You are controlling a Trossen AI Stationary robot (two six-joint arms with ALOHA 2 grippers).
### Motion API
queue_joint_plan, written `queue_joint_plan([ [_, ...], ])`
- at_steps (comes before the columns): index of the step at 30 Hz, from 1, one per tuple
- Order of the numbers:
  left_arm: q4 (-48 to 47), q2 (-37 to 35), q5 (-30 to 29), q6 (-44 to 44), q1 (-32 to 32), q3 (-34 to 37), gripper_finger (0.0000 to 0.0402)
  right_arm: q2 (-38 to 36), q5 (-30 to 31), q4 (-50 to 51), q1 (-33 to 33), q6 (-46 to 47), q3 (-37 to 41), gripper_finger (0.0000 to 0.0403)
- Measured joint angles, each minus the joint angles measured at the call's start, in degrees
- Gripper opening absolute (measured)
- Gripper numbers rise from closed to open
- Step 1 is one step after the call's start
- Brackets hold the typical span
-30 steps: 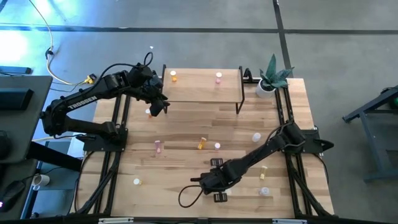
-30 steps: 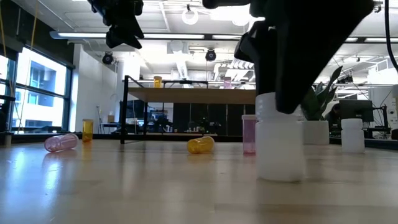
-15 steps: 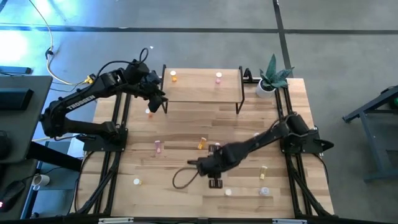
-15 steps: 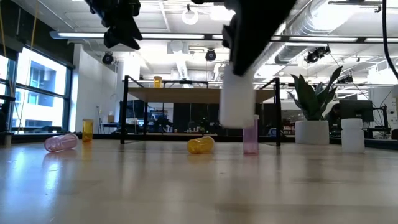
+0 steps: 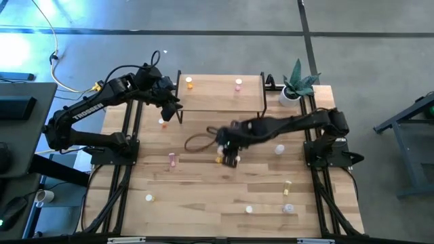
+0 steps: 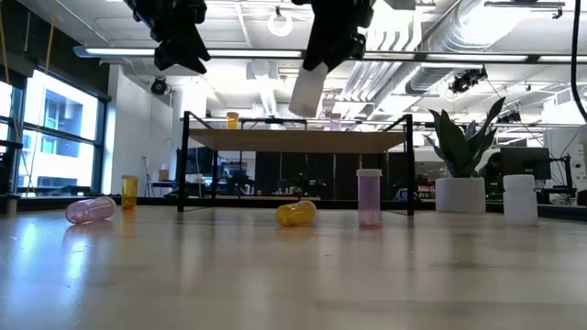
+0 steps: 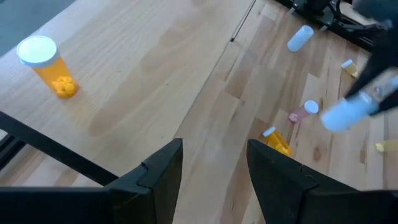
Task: Pick and place medicine bottles onto shelf by color
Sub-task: Put the bottom white pill bottle on the shelf
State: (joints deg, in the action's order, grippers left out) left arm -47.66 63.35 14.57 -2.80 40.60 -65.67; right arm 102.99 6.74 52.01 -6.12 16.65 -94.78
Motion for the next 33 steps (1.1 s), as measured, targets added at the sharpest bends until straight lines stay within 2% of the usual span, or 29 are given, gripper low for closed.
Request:
queue_joint_plan([
  [9, 1.6, 0.0, 0.0, 0.0, 0.0, 0.0, 0.017, -6.8, 3.4, 2.6, 10.1, -5.1, 0.0, 0.0122],
  [20, 1.5, 0.0, 0.0, -1.6, 0.0, 0.0, 0.017, -14.3, 7.4, 2.8, 25.5, -17.6, 0.0, 0.0122],
  [28, 1.5, 0.0, -0.2, -3.2, 0.0, 0.0, 0.017, -15.9, 9.8, 1.8, 38.0, -20.8, 0.0, 0.0122],
  [33, 1.5, 0.0, -0.2, -3.2, 0.0, 0.0, 0.017, -15.9, 9.7, 0.5, 42.6, -22.5, 0.0, 0.0122],
])
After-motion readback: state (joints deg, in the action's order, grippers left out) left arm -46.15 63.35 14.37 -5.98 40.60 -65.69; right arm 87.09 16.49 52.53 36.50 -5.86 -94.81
